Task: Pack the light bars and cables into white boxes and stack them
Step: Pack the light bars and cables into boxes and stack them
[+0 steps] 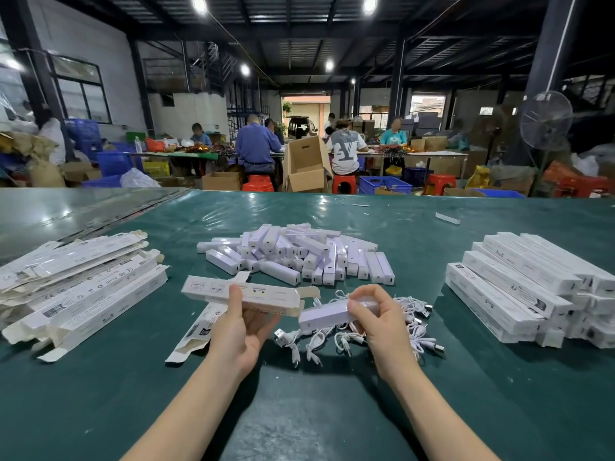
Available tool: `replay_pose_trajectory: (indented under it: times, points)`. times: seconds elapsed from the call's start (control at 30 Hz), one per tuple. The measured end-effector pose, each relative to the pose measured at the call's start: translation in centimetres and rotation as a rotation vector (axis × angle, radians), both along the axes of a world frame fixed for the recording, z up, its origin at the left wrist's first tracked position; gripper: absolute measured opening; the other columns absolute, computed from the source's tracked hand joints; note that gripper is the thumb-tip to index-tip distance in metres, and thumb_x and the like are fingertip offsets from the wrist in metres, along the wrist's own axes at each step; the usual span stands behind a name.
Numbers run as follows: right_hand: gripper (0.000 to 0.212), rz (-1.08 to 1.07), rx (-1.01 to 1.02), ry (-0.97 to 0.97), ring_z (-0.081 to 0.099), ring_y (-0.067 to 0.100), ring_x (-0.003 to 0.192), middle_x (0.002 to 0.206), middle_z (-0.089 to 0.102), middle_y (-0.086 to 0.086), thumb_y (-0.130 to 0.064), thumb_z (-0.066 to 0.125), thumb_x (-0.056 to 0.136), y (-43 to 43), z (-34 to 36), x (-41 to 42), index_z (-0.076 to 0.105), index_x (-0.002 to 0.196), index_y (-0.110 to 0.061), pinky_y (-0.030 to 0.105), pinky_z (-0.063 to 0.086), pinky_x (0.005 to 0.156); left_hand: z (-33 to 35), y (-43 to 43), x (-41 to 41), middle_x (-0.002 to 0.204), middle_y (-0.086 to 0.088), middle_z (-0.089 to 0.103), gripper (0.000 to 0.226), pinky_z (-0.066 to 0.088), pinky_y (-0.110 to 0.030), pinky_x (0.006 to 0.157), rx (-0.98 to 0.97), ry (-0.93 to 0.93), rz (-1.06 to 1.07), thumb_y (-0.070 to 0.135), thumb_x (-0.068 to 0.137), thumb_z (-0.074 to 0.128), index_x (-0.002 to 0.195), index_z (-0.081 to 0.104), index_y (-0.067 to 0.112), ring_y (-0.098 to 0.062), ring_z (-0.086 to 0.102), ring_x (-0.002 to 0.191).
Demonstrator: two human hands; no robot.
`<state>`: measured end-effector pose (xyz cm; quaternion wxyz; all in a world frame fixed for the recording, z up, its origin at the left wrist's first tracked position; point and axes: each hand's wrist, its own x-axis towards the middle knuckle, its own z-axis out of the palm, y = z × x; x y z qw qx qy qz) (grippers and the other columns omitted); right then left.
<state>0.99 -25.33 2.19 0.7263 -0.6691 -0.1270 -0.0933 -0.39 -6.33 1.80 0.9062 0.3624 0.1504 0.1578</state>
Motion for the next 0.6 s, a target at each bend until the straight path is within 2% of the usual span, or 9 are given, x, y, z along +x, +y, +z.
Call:
replay_pose_trajectory:
  times: [0.1,0.2,0.37,0.47,0.6]
  points:
    - [0.019,-0.015,-0.048,-0.031,0.036,-0.001,0.042,0.057,0.04,-0.005,-0.002,0.058,0.085,0.22,0.17,-0.36,0.057,0.077,-0.02,0.011,0.03,0.043,0.11,-0.04,-0.3,0.069,-0.007,0.073,0.031,0.055,-0.028,0.045,0.04,-0.013,-0.011,0.036,0.095,0.046,0.095,0.058,0.007,-0.016,0.071,0.061]
    - [0.017,-0.017,-0.06,-0.049,0.033,0.0,0.043,0.058,0.04,-0.004,-0.004,0.057,0.086,0.38,0.25,-0.67,0.057,0.079,-0.019,0.011,0.03,0.043,0.15,-0.07,-0.54,0.071,-0.005,0.073,0.03,0.055,-0.026,0.048,0.163,-0.027,0.001,0.034,0.094,0.047,0.094,0.059,0.007,-0.015,0.071,0.064]
    - [0.017,-0.081,-0.066,-0.088,0.04,-0.003,0.045,0.062,0.045,-0.007,-0.007,0.057,0.087,0.3,0.35,-0.71,0.055,0.078,-0.021,0.009,0.03,0.045,0.21,-0.25,-0.75,0.07,0.002,0.073,0.021,0.054,-0.021,0.051,0.353,-0.054,0.073,0.029,0.095,0.05,0.093,0.059,0.01,-0.01,0.07,0.065]
    - [0.018,-0.057,0.038,-0.034,0.036,0.004,0.048,0.06,0.044,-0.004,-0.005,0.056,0.088,0.17,0.39,-0.6,0.055,0.077,-0.02,0.013,0.03,0.045,0.36,-0.29,-0.81,0.069,0.004,0.073,0.019,0.054,-0.021,0.05,0.369,-0.048,0.091,0.029,0.094,0.051,0.09,0.059,0.012,-0.009,0.07,0.063]
    - [0.021,0.006,0.229,0.069,0.039,0.011,0.055,0.067,0.047,0.001,0.003,0.053,0.088,0.33,0.28,-0.22,0.052,0.081,-0.017,0.017,0.036,0.053,0.37,-0.45,-0.86,0.069,0.004,0.073,0.019,0.054,-0.02,0.05,0.325,-0.045,0.092,0.028,0.094,0.051,0.09,0.059,0.011,-0.009,0.07,0.064]
